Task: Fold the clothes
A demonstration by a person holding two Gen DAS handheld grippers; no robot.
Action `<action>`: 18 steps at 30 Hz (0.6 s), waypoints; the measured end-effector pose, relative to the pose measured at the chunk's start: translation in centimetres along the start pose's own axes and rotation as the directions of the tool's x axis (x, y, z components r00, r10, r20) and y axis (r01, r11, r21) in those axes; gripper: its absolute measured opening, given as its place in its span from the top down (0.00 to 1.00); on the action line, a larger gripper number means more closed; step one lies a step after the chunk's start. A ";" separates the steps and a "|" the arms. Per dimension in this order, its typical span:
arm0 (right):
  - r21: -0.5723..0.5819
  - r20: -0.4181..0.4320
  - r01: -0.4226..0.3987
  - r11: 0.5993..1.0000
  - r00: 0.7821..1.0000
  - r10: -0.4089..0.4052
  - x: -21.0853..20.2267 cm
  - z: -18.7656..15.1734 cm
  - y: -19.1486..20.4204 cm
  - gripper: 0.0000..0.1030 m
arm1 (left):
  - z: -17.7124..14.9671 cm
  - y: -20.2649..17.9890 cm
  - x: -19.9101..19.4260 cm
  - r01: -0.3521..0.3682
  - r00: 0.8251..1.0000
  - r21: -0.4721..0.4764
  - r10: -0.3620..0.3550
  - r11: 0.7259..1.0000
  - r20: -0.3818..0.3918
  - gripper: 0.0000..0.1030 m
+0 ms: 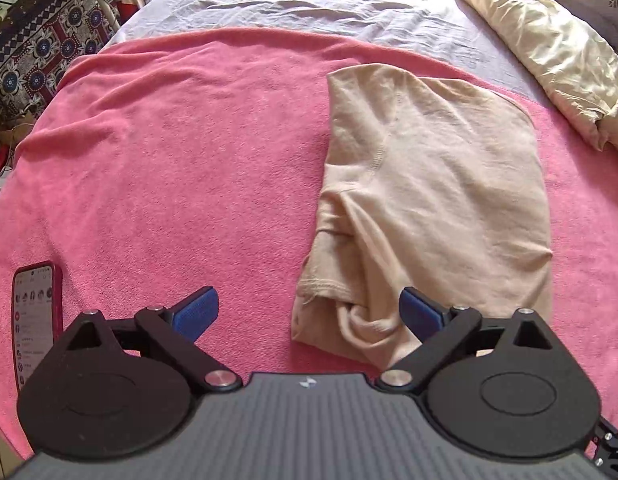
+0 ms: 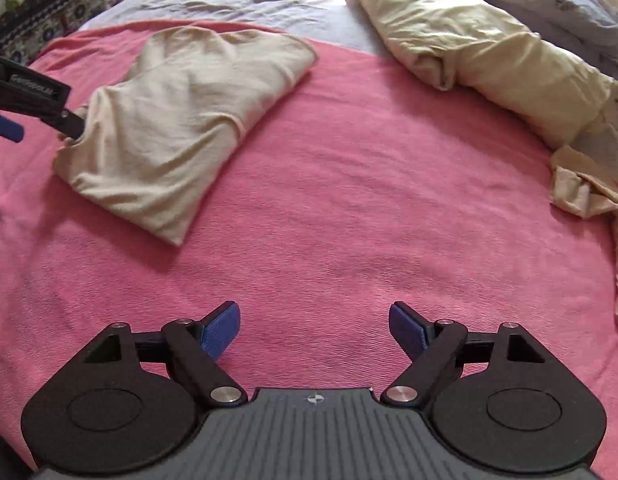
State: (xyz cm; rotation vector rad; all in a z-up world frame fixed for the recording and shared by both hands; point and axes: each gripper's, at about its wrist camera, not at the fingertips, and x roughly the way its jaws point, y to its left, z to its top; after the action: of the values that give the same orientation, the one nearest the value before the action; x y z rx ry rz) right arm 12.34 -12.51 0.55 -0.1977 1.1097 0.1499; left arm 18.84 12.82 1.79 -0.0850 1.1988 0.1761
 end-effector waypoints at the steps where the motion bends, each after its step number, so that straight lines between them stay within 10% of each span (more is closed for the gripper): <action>1: 0.024 -0.002 0.029 0.999 1.000 -0.029 0.1 -0.2 -0.8 0.17 | 0.1 -0.5 -0.1 0.014 1.000 0.004 -0.014 1.000 -0.001 0.05; 7: 0.176 -0.083 0.100 0.979 0.993 -0.086 2.8 -2.7 -5.2 0.00 | -0.5 -4.2 1.0 0.016 0.999 0.063 -0.014 0.998 -0.037 0.04; 18: 0.316 -0.030 0.047 0.948 0.999 -0.040 2.9 -4.7 -6.6 0.00 | -0.9 -5.4 5.2 -0.024 0.980 0.071 0.037 0.997 -0.194 0.00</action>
State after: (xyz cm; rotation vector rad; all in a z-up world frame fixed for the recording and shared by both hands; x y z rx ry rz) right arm 10.88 -19.92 -3.53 0.0639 1.1354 -0.0714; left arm 20.79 7.82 -3.50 -0.0239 1.4011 0.1556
